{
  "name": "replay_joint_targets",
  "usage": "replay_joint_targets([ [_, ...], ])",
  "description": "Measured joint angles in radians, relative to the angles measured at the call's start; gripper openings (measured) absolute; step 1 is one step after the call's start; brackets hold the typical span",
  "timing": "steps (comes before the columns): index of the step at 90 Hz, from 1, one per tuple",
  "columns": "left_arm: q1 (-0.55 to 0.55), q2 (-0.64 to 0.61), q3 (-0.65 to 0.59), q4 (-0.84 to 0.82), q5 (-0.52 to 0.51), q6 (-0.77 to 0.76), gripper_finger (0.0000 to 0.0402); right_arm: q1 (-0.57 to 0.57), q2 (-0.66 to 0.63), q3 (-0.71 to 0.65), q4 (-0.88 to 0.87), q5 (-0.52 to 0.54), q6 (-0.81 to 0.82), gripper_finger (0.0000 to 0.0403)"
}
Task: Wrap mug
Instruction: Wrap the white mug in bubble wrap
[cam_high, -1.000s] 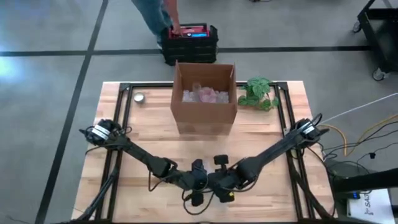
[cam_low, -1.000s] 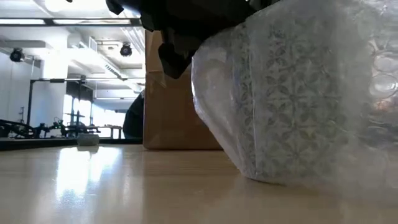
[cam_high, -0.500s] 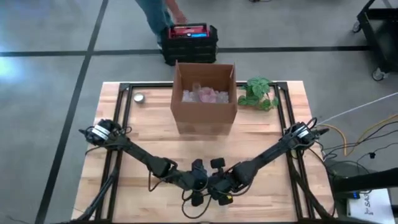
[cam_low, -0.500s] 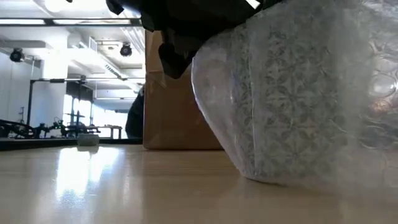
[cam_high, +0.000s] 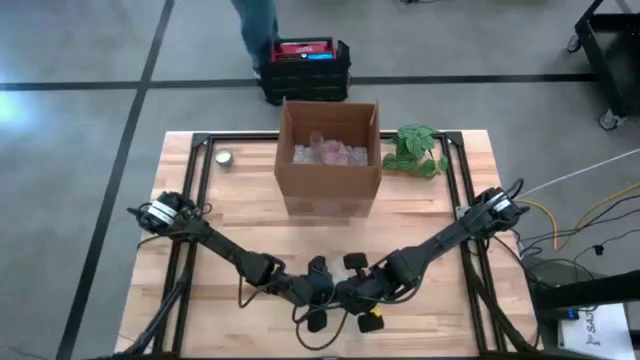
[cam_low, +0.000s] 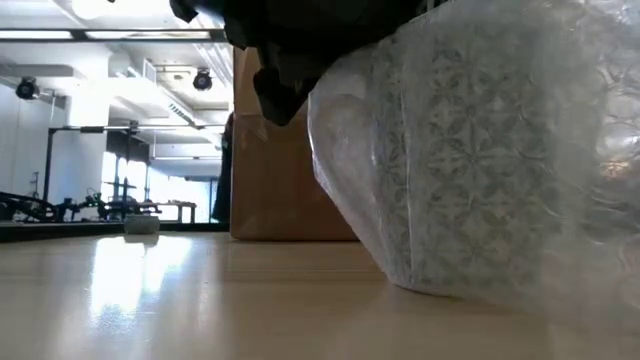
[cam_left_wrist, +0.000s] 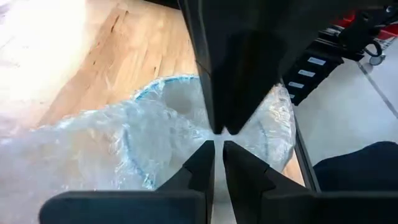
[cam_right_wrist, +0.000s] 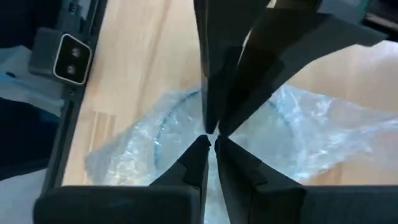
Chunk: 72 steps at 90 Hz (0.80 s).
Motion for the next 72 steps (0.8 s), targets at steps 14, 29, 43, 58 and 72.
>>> replay_joint_targets([
  [14, 0.000, 0.000, 0.000, 0.002, 0.001, 0.000, 0.0022, 0.000, 0.078, -0.016, 0.011, -0.007, 0.006, 0.0018],
  [29, 0.000, 0.000, 0.000, 0.003, 0.000, 0.000, 0.0022, -0.009, 0.152, -0.011, 0.019, -0.007, 0.011, 0.0018],
  [43, 0.000, 0.000, 0.000, 0.001, 0.000, 0.000, 0.0022, -0.015, 0.164, -0.010, 0.017, -0.007, 0.011, 0.0018],
  [58, 0.000, 0.000, 0.000, 0.000, -0.001, 0.000, 0.0022, -0.017, 0.103, 0.008, -0.017, -0.009, 0.002, 0.0018],
  [72, 0.000, 0.000, 0.000, -0.001, 0.000, 0.001, 0.0022, -0.013, 0.010, 0.027, -0.033, -0.014, -0.011, 0.0018],
])
